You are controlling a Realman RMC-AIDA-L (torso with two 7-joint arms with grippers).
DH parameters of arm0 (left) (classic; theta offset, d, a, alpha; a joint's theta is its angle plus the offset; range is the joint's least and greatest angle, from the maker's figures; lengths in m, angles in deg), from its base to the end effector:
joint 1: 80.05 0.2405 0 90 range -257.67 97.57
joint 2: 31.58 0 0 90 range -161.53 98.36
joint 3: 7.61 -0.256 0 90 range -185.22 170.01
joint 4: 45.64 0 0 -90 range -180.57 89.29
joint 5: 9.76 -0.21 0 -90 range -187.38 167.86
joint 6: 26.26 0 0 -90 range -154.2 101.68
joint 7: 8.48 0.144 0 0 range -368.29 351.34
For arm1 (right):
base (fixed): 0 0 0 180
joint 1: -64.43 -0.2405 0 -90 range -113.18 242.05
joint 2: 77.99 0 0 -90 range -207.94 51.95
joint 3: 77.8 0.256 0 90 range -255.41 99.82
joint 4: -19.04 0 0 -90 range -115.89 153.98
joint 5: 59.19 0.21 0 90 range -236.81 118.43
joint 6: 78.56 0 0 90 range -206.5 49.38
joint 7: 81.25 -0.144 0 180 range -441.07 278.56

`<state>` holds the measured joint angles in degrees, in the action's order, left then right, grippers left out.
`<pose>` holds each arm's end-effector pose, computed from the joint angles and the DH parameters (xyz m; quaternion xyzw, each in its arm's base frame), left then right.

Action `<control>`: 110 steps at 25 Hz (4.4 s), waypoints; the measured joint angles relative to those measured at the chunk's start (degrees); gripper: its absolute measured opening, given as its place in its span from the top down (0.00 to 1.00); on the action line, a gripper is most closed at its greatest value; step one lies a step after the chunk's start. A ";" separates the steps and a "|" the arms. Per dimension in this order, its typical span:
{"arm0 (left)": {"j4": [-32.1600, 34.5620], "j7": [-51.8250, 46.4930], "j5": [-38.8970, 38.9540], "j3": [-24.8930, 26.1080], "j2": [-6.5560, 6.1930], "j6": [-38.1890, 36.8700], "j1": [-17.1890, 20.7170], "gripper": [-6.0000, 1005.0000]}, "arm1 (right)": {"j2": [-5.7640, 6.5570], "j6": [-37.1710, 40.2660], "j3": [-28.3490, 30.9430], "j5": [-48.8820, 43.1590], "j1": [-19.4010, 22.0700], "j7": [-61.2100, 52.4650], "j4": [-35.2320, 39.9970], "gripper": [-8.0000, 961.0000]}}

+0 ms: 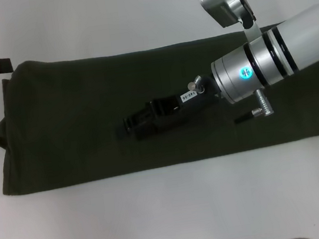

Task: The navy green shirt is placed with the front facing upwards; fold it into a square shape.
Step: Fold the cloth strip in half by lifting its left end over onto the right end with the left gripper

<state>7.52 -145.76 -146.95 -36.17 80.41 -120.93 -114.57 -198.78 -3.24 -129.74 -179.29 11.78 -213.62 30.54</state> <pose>-0.2879 0.3574 0.1032 -0.7798 -0.5895 -0.1379 0.1593 0.1864 0.3417 -0.1131 0.7924 -0.5967 -0.0920 0.0876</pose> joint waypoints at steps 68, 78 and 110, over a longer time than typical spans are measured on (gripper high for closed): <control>-0.69 0.17 0.41 0.00 0.53 1.96 1.45 0.40 | 0.98 11.37 -1.84 4.55 11.54 -10.08 19.77 0.32; -0.69 0.18 0.52 0.00 0.58 2.04 1.35 0.40 | -0.02 0.83 -6.69 4.70 2.44 -6.05 6.28 0.32; -0.77 -0.05 0.61 0.00 0.67 2.12 1.57 0.40 | 1.09 -4.62 -8.94 6.03 6.30 -8.19 8.28 0.32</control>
<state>6.75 -145.80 -146.34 -36.17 81.08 -118.81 -112.99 -197.69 -7.86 -138.67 -173.26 18.08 -221.81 38.81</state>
